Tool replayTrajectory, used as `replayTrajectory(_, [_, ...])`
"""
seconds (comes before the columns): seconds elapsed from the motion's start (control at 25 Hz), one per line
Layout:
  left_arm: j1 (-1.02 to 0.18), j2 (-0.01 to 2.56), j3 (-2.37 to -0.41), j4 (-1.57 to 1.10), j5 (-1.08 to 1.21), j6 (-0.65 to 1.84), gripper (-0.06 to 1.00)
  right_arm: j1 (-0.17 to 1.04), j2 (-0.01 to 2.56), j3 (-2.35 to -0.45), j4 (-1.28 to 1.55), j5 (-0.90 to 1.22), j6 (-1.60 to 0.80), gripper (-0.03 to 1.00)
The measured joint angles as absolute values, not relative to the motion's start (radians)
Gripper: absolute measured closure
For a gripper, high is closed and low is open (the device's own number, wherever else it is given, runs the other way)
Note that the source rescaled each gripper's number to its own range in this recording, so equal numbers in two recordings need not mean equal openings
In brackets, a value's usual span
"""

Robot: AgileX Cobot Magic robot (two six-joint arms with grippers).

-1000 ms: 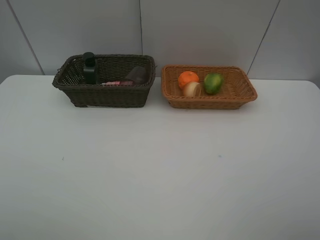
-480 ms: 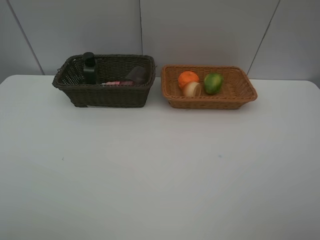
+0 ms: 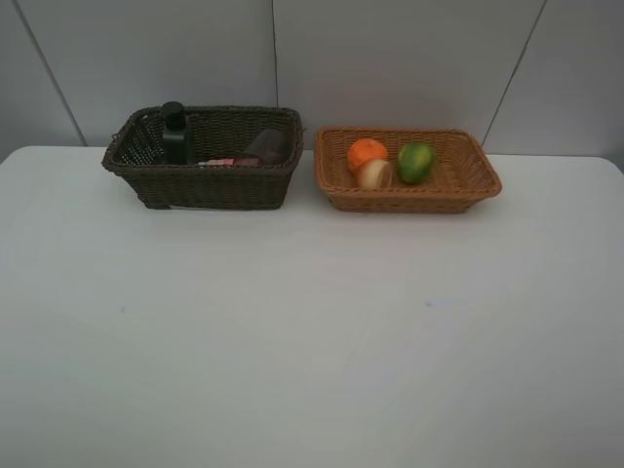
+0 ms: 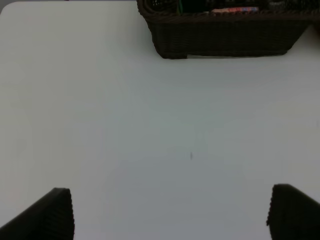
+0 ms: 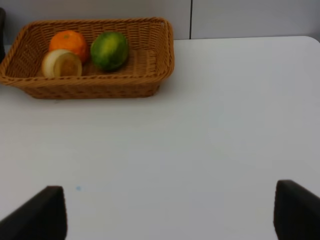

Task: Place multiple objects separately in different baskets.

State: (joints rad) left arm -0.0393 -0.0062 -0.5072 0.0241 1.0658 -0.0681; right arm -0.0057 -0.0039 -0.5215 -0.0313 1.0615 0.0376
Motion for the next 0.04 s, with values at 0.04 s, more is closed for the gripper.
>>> replayTrajectory(0.04, [-0.039, -0.006, -0.507, 0.024, 1.066, -0.068, -0.06, -0.006, -0.004, -0.522, -0.031, 1.062, 0.038, 0.17])
